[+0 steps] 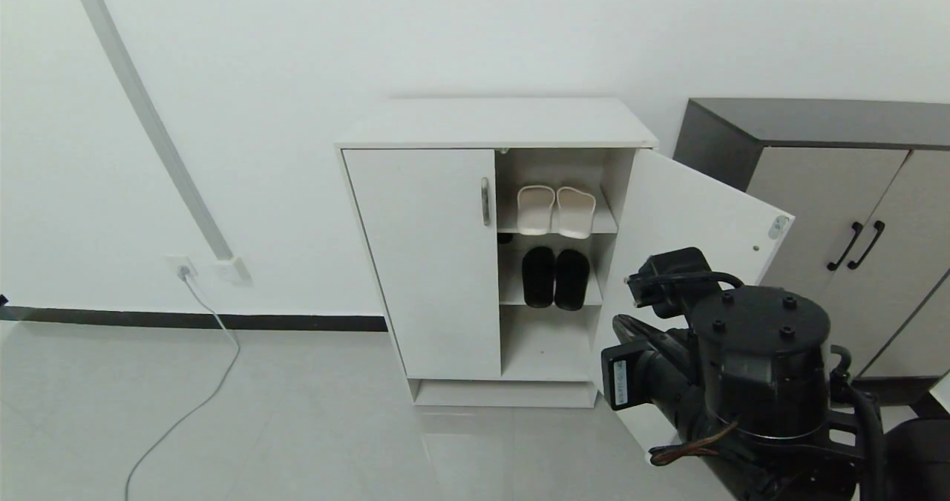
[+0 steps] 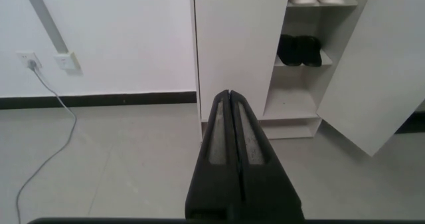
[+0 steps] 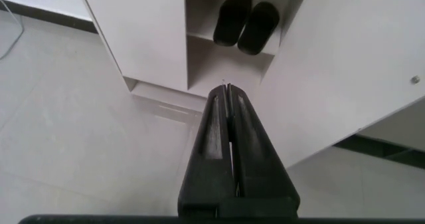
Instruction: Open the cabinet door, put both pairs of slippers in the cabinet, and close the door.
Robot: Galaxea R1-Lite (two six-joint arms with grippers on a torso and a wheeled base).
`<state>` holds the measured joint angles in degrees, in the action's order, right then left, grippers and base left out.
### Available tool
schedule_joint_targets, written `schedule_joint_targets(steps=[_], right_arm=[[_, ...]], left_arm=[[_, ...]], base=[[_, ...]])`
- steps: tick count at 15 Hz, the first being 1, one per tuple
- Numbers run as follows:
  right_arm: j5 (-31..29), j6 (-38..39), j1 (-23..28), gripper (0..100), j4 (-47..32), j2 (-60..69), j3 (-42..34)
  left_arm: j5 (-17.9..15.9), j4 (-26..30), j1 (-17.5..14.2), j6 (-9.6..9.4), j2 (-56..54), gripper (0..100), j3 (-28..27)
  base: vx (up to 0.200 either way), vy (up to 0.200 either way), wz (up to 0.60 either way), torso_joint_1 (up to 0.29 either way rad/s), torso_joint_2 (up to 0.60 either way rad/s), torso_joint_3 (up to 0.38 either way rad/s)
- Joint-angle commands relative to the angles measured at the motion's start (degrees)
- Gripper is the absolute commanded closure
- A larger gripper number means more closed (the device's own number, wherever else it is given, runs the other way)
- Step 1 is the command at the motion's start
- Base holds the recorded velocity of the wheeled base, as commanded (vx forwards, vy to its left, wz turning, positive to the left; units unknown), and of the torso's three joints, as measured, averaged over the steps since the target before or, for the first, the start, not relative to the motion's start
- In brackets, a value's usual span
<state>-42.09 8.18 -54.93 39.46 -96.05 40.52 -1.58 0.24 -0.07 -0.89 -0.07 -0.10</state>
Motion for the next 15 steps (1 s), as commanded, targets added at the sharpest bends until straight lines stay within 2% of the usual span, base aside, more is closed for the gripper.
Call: schedule_joint_targets(steps=[1,15], right_arm=[[0.0,0.0,0.0,100,0.0,0.0,0.0],[0.0,0.0,1.1,100,0.0,-0.1,0.0]], left_arm=[[0.0,0.0,0.0,0.01,0.1,100,0.0],[0.0,0.0,0.0,0.01,0.1,100,0.0]], base=[[0.0,0.0,0.0,0.193,-0.48,-0.31],[0.0,0.0,0.0,0.236,-0.55,-0.319]])
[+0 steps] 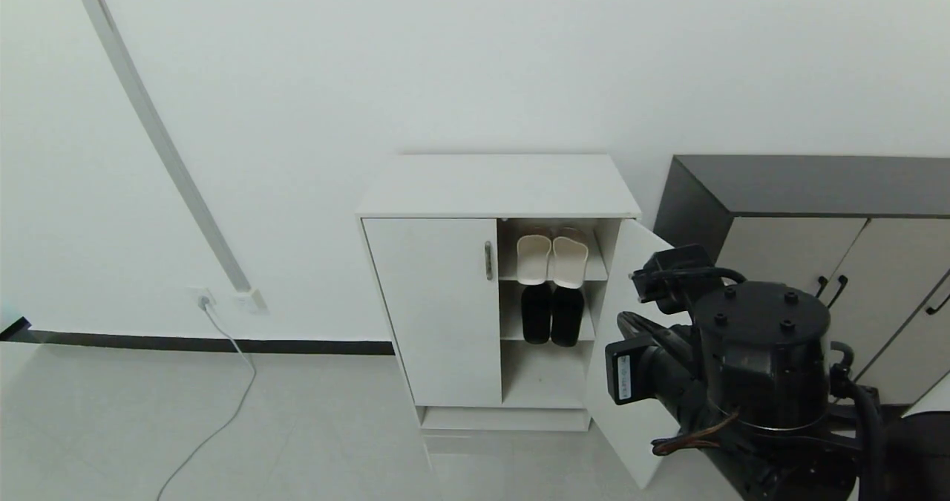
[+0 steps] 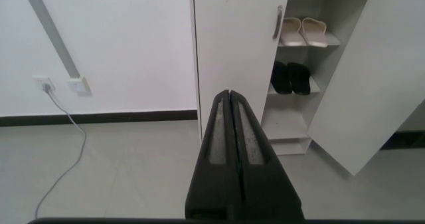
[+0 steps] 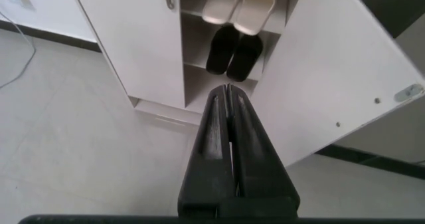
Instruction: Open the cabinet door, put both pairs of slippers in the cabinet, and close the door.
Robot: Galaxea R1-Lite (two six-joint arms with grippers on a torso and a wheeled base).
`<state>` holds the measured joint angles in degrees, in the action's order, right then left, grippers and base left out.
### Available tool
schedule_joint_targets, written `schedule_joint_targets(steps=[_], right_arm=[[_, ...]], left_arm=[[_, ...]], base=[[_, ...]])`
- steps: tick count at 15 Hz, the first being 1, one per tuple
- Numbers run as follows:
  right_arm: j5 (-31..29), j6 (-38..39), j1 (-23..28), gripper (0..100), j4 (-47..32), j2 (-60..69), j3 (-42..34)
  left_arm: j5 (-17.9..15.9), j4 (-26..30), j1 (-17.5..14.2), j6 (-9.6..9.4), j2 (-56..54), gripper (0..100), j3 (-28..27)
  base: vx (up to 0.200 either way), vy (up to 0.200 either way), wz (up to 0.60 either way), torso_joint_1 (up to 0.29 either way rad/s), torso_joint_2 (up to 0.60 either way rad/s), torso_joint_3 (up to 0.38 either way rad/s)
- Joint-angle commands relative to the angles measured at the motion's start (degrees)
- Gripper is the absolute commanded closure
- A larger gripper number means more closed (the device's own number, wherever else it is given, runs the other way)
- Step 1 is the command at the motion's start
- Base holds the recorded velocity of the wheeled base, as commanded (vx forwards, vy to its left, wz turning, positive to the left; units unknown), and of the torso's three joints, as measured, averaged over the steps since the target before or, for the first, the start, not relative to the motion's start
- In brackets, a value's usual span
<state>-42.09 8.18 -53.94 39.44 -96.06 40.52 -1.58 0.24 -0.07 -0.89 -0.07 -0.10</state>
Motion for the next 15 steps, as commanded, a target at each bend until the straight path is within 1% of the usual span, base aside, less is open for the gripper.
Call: schedule_joint_targets(steps=[1,6,9,15], right_arm=[[0.2,0.0,0.2,100,0.0,-0.1,0.0],[0.5,-0.2,0.6,100,0.0,-0.5,-0.1],[0.5,-1.4,0.9,100,0.1,-1.0,-0.4],[0.5,-1.4,2.2,100,0.1,-1.5,-0.2]], left_arm=[[0.0,0.0,0.0,0.01,0.1,100,0.0],[0.0,0.0,0.0,0.01,0.1,100,0.0],[0.0,0.0,0.0,0.01,0.1,100,0.0],[0.0,0.0,0.0,0.01,0.1,100,0.0]], base=[[0.0,0.0,0.0,0.222,-0.48,-0.271],[0.0,0.0,0.0,0.183,-0.4,-0.22],[0.0,0.0,0.0,0.036,-0.08,-0.041],[0.0,0.0,-0.6,0.004,0.0,0.002]])
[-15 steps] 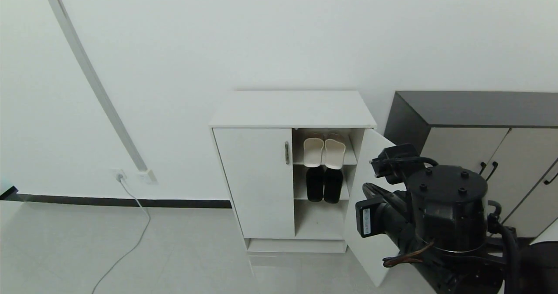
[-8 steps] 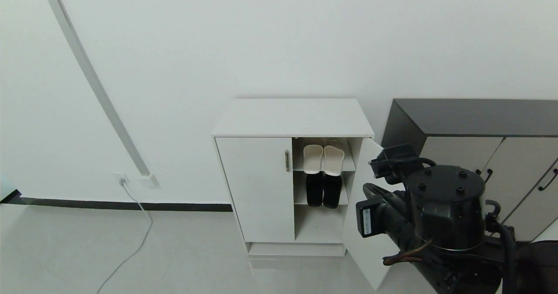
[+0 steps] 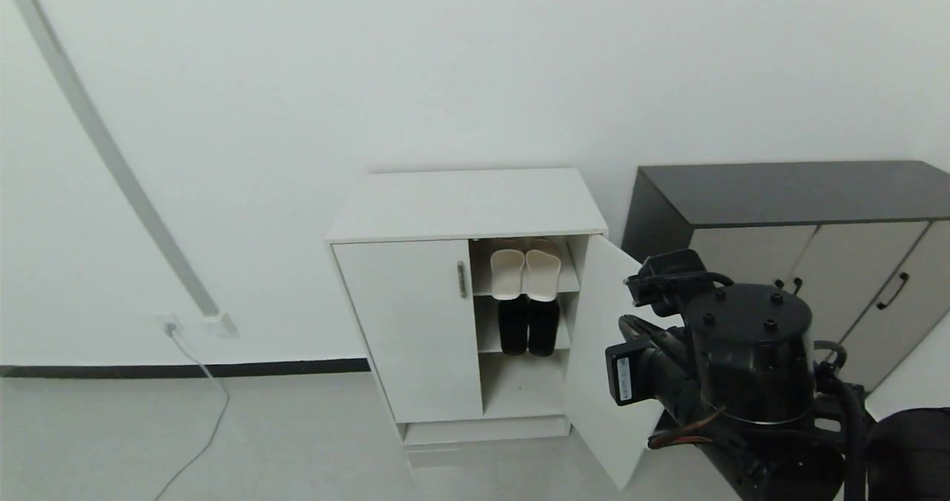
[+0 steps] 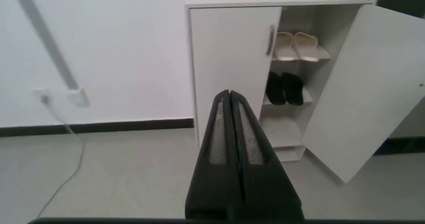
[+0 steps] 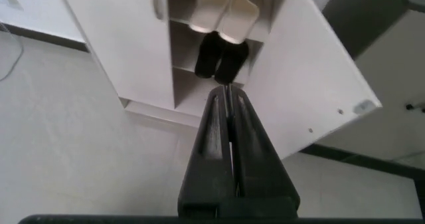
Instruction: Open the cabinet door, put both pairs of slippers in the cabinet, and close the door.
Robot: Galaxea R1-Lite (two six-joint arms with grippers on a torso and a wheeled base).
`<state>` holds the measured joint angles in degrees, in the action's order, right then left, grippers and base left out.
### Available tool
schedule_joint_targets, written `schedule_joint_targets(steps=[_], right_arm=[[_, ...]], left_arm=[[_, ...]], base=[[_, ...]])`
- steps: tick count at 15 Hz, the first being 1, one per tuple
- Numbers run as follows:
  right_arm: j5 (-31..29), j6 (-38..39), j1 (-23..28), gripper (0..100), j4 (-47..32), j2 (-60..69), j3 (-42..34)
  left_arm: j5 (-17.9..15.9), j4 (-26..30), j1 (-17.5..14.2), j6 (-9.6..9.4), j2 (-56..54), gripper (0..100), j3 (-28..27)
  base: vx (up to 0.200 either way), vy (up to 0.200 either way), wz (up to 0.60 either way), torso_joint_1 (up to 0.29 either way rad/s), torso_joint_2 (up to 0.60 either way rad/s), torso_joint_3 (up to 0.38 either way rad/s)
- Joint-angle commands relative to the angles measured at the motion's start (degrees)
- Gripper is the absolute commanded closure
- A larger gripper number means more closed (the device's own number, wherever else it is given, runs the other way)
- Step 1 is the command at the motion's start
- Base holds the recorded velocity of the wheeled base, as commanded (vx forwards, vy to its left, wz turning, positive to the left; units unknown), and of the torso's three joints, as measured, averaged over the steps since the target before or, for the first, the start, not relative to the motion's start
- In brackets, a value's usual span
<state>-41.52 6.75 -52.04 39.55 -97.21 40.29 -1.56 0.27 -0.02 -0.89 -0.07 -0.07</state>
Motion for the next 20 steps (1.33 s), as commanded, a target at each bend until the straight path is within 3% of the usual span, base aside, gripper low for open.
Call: schedule_joint_targets(steps=[1,4,5,11,15,20], right_arm=[[0.0,0.0,1.4,100,0.0,-0.7,0.4],[1.7,0.0,4.5,100,0.9,-2.5,1.5],[6.3,-0.2,8.4,100,3.2,-4.3,2.8],[10.7,0.9,18.5,100,0.1,-12.3,14.8],[13.3,1.0,22.4,100,0.0,-18.2,21.5],[15.2,3.4,24.9,100,-3.6,-26.9,34.0]], left_arm=[[0.0,0.0,-0.1,0.01,0.1,100,0.0],[0.0,0.0,-0.1,0.01,0.1,100,0.0],[0.0,0.0,-0.1,0.01,0.1,100,0.0],[0.0,0.0,-0.1,0.01,0.1,100,0.0],[0.0,0.0,-0.1,-0.08,0.1,100,0.0],[0.0,0.0,-0.1,-0.08,0.1,100,0.0]], base=[[0.0,0.0,-0.6,0.012,0.0,-0.002],[0.0,0.0,0.0,0.0,0.0,0.0],[0.0,0.0,0.0,0.0,0.0,0.0],[0.0,0.0,0.0,0.0,0.0,0.0],[-0.15,0.0,0.0,0.003,0.0,-0.003],[0.0,0.0,0.0,0.0,0.0,0.0]])
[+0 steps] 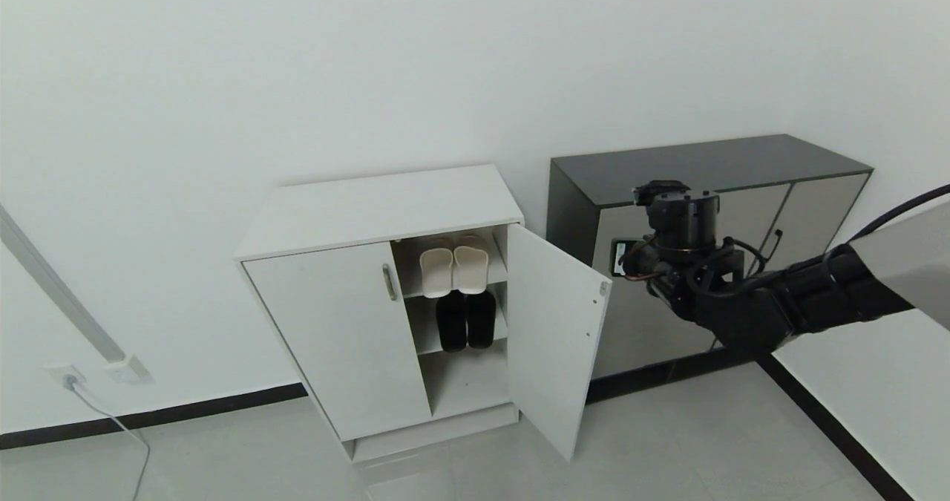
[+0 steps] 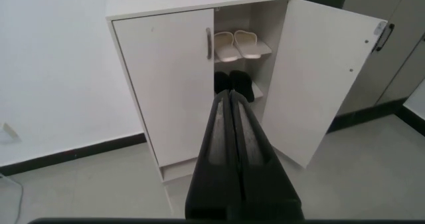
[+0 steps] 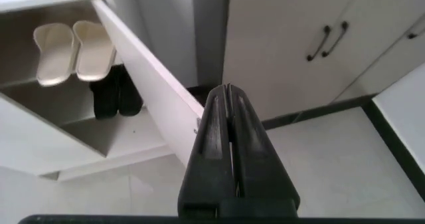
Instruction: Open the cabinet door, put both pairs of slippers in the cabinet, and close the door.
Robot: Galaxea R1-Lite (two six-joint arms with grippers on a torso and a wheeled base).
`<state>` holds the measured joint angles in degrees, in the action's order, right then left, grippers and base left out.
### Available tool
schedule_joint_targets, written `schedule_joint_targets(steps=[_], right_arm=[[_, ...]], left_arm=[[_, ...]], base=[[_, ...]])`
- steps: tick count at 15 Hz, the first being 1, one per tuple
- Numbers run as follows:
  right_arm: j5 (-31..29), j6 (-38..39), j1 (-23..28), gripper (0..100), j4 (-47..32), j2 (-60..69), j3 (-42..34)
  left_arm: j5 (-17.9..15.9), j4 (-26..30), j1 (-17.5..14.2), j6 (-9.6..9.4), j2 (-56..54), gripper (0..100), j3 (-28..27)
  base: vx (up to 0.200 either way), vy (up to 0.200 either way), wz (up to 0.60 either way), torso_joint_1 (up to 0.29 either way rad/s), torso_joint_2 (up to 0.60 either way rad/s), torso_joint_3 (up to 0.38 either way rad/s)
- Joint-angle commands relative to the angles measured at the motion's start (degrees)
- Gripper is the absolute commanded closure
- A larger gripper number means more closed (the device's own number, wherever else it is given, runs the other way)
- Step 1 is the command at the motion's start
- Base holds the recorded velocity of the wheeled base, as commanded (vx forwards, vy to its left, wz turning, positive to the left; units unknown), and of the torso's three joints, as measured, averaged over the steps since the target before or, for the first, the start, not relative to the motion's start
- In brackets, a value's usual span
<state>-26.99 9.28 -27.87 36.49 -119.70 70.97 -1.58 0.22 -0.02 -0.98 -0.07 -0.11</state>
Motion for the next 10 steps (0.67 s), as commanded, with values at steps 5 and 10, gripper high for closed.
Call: schedule_joint_targets(steps=[5,10], right_arm=[[3.4,1.3,3.6,100,-0.9,-10.8,8.6],[3.5,2.1,5.0,100,-0.9,-14.5,12.1]], left_arm=[[0.0,0.0,-0.1,0.1,0.1,100,0.0],[0.0,0.0,-0.1,0.1,0.1,100,0.0]], base=[[0.0,0.0,0.0,0.0,0.0,0.0],[0.0,0.0,0.0,0.0,0.0,0.0]])
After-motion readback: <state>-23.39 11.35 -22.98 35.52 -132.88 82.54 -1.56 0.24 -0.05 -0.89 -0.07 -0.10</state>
